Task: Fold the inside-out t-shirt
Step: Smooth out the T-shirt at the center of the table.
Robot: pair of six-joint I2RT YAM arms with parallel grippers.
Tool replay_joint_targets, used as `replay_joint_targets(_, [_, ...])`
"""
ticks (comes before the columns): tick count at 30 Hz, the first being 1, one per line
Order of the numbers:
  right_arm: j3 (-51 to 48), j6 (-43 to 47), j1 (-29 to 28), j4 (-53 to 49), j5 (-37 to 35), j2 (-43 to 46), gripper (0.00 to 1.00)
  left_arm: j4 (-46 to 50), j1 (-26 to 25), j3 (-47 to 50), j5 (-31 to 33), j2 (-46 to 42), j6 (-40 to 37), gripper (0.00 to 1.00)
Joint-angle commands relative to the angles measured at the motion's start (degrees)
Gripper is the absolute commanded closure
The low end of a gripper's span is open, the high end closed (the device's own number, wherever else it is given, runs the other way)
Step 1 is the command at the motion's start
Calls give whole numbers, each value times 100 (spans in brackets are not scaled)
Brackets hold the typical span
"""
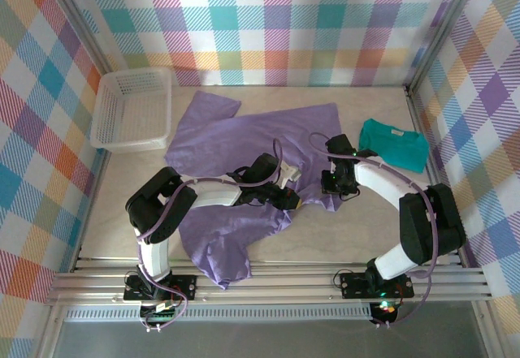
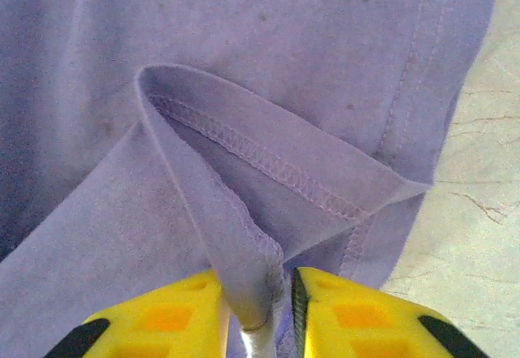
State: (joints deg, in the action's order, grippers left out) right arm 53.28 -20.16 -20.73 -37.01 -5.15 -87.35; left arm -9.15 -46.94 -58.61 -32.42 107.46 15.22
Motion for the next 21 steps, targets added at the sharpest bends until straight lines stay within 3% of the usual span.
replay_joint_targets(1, [78, 56, -12, -112, -69, -86, 78, 13, 65, 45, -159, 56, -87, 100])
replay_joint_targets(11, [-45, -45, -2, -227, 146, -186, 77, 35, 56, 41, -168, 96, -100, 100])
replay_joint_targets(21, [-22, 66, 259, -336, 290, 9, 99, 44, 62, 10, -152, 105, -93, 100])
